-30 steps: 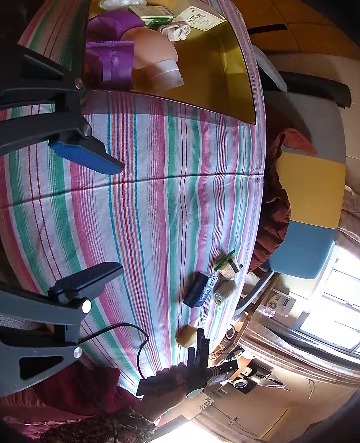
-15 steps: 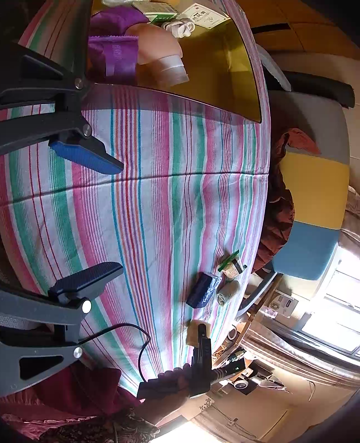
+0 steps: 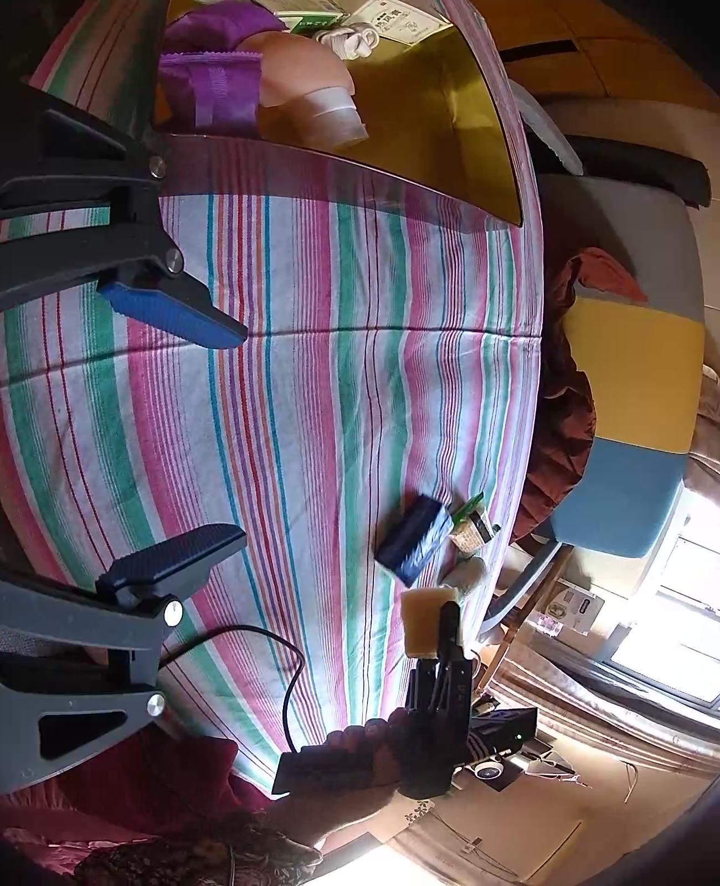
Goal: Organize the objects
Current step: 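Lift the yellow sponge with the right tool while the left tool grasps the blue Tempo tissue pack, then carry the tissue pack and yellow sponge into the gold tray and release both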
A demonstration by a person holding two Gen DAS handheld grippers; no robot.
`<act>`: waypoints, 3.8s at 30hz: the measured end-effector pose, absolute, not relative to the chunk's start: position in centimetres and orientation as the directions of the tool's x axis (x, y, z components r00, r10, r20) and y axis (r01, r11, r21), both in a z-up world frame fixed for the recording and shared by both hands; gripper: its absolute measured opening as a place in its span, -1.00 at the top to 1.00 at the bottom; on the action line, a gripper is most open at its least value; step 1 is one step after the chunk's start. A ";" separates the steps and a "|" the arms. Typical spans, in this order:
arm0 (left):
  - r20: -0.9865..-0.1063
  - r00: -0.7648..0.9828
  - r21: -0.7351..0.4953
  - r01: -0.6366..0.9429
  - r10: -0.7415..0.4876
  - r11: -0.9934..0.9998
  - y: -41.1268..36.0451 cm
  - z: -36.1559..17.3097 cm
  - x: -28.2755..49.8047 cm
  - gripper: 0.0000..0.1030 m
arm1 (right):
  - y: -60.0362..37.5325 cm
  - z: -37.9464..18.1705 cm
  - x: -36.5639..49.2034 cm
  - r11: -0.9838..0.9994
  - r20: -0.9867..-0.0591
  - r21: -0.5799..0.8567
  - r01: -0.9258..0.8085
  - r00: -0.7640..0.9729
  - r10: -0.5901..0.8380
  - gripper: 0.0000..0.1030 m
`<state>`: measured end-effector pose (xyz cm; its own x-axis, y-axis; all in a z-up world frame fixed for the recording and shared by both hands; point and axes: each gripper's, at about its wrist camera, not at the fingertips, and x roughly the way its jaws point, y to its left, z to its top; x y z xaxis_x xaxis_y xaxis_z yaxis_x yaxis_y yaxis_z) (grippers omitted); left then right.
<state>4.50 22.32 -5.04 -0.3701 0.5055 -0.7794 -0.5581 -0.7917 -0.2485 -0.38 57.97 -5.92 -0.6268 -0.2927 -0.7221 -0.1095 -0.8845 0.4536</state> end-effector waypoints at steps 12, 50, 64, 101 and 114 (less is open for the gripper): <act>-0.791 -0.359 -0.280 -0.509 0.496 -0.814 28.9 -5.1 0.4 -0.31 | 60.2 -8.0 -0.4 -0.876 -0.812 0.396 -0.275 -0.551 -0.194 0.18; -0.855 -0.392 -0.100 -0.520 0.341 -0.848 42.4 -8.8 -4.9 -0.58 | 62.7 -8.6 0.5 -0.927 -0.894 0.139 -0.347 -0.447 0.033 -0.16; -0.795 -0.496 0.020 -0.596 0.348 -0.803 39.1 -9.0 -4.5 -0.07 | 61.7 -8.3 0.1 -0.940 -0.883 0.138 -0.313 -0.468 0.026 -0.16; -0.640 -0.609 -0.094 -0.542 0.468 -0.835 26.5 -7.2 0.8 -0.04 | 56.7 -7.4 -0.5 -0.981 -0.821 -0.128 -0.144 -0.540 0.187 -0.16; -0.604 -0.691 -0.180 -0.368 0.398 -0.912 17.4 -2.0 -3.6 -0.05 | 56.0 -7.0 -0.3 -0.987 -0.796 -0.110 -0.121 -0.583 0.160 -0.16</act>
<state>-3.59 17.39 -1.96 -0.6906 0.3976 -0.6041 -0.3677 -0.9123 -0.1802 -0.34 56.04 -6.96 -0.5833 0.1602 -0.7963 -0.1208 -0.9866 -0.1100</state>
